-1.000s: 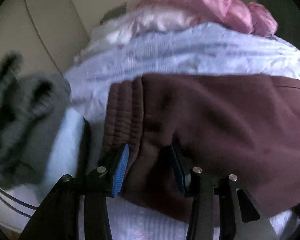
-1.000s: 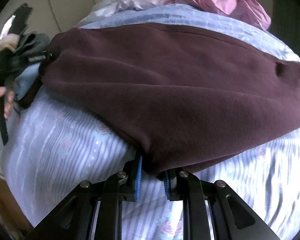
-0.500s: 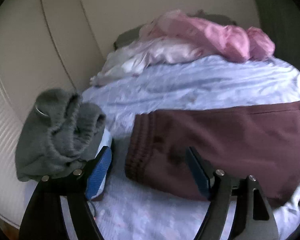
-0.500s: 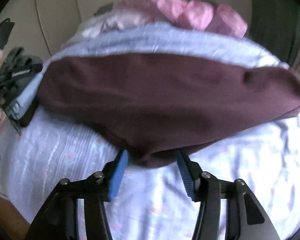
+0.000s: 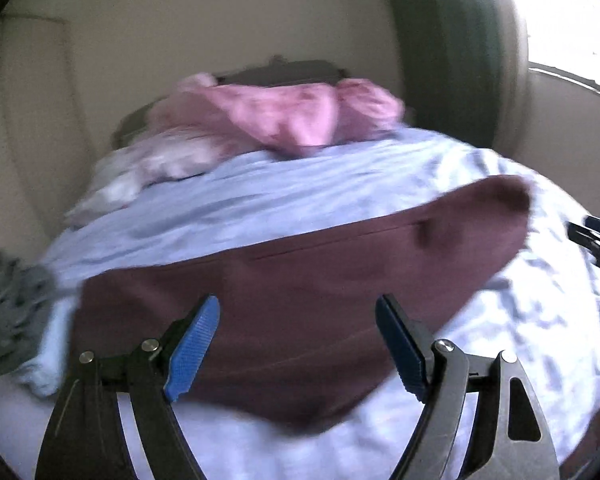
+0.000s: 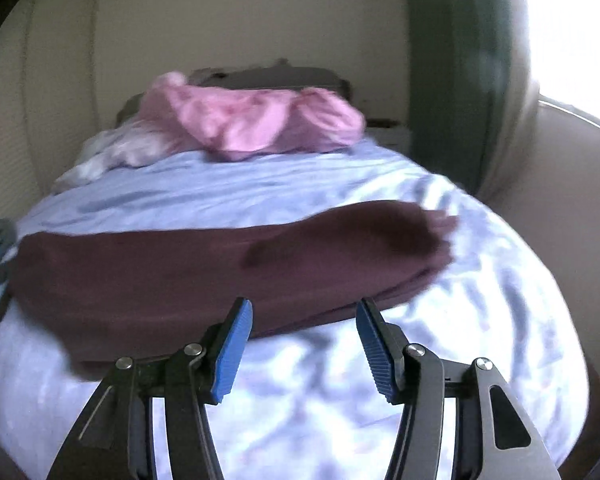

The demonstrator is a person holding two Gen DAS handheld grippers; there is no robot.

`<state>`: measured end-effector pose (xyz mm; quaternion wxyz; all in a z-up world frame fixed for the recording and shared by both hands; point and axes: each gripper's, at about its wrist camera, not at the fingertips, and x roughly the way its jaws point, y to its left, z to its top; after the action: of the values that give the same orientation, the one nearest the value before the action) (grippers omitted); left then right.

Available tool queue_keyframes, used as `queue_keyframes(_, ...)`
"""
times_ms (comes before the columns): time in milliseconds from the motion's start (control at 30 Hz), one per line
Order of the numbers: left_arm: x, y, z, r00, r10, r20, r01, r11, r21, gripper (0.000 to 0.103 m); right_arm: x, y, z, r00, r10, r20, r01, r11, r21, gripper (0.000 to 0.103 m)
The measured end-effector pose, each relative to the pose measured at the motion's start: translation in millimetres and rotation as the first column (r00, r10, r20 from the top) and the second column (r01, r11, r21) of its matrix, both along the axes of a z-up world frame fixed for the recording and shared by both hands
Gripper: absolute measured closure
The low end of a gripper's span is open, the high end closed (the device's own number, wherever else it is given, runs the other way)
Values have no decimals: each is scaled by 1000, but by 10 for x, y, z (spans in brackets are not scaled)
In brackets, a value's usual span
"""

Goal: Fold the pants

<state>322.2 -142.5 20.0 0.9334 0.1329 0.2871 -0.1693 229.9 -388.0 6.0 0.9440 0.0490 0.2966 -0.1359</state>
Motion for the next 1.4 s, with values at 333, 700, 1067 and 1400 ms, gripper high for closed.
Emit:
queue_keyframes(333,183,-1611,-110,988,-137,-64,130,986,-102,23,299,-1542,-158,991,-88,-96,92,995,37,47)
queue_keyframes(700,436,-2904,-647,968,-229,-105,230,973,-6,23,887,-2332,-784,967,-36,-254,68,990,120,48)
queue_keyframes(1067,764,-3234,-1092,954,-225,-198,235,971,31,18,1272,-2392,-989,965,12,-262,30,987,156,48)
queue_keyframes(1400,865,-3157,-1129,953,-214,-216,222,975,14,18,1539,-2565,-1133,951,77,-299,-1,969,245,47)
